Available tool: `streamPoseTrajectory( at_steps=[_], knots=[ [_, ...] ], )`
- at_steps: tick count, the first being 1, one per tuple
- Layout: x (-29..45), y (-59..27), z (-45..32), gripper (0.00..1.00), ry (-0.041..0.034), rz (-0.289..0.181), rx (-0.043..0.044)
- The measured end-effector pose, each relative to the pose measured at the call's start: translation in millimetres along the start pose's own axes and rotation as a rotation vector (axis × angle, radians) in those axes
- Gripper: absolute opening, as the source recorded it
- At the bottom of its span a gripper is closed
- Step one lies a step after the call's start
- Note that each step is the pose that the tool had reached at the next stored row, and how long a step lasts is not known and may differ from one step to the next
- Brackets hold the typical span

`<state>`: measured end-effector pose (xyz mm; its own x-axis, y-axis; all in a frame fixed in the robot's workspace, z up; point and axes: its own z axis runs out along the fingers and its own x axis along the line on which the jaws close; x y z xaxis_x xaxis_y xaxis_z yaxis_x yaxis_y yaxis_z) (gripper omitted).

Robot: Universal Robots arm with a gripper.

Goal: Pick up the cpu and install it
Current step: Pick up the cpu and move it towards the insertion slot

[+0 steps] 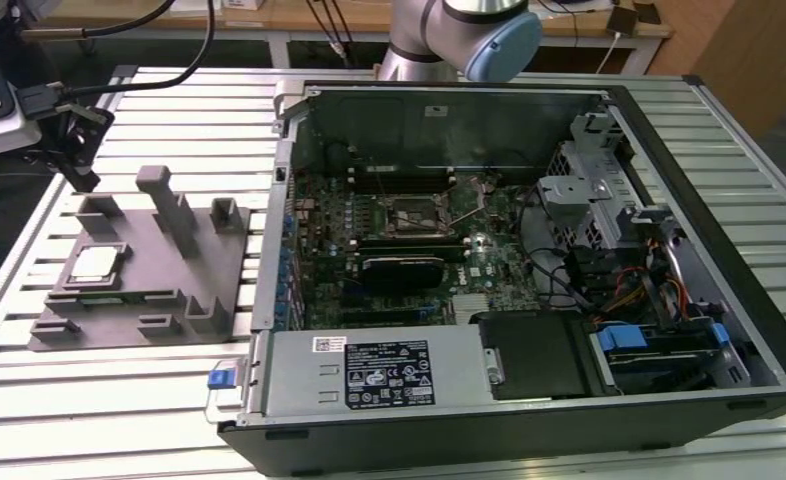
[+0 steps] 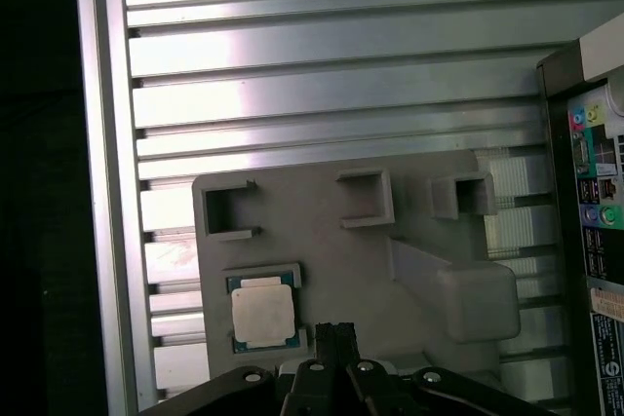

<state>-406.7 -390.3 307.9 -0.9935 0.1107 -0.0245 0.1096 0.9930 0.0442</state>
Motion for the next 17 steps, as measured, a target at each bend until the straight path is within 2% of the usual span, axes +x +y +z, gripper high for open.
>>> streamPoseTrajectory(
  at_steps=[6, 17],
  knots=[
    [2.1, -0.2, 1.1, 0.11, 0.0001, 0.000, 0.0001],
    [14.8, -2.3, 7.2, 0.11, 0.0000, 0.000, 0.0001]
  ],
)
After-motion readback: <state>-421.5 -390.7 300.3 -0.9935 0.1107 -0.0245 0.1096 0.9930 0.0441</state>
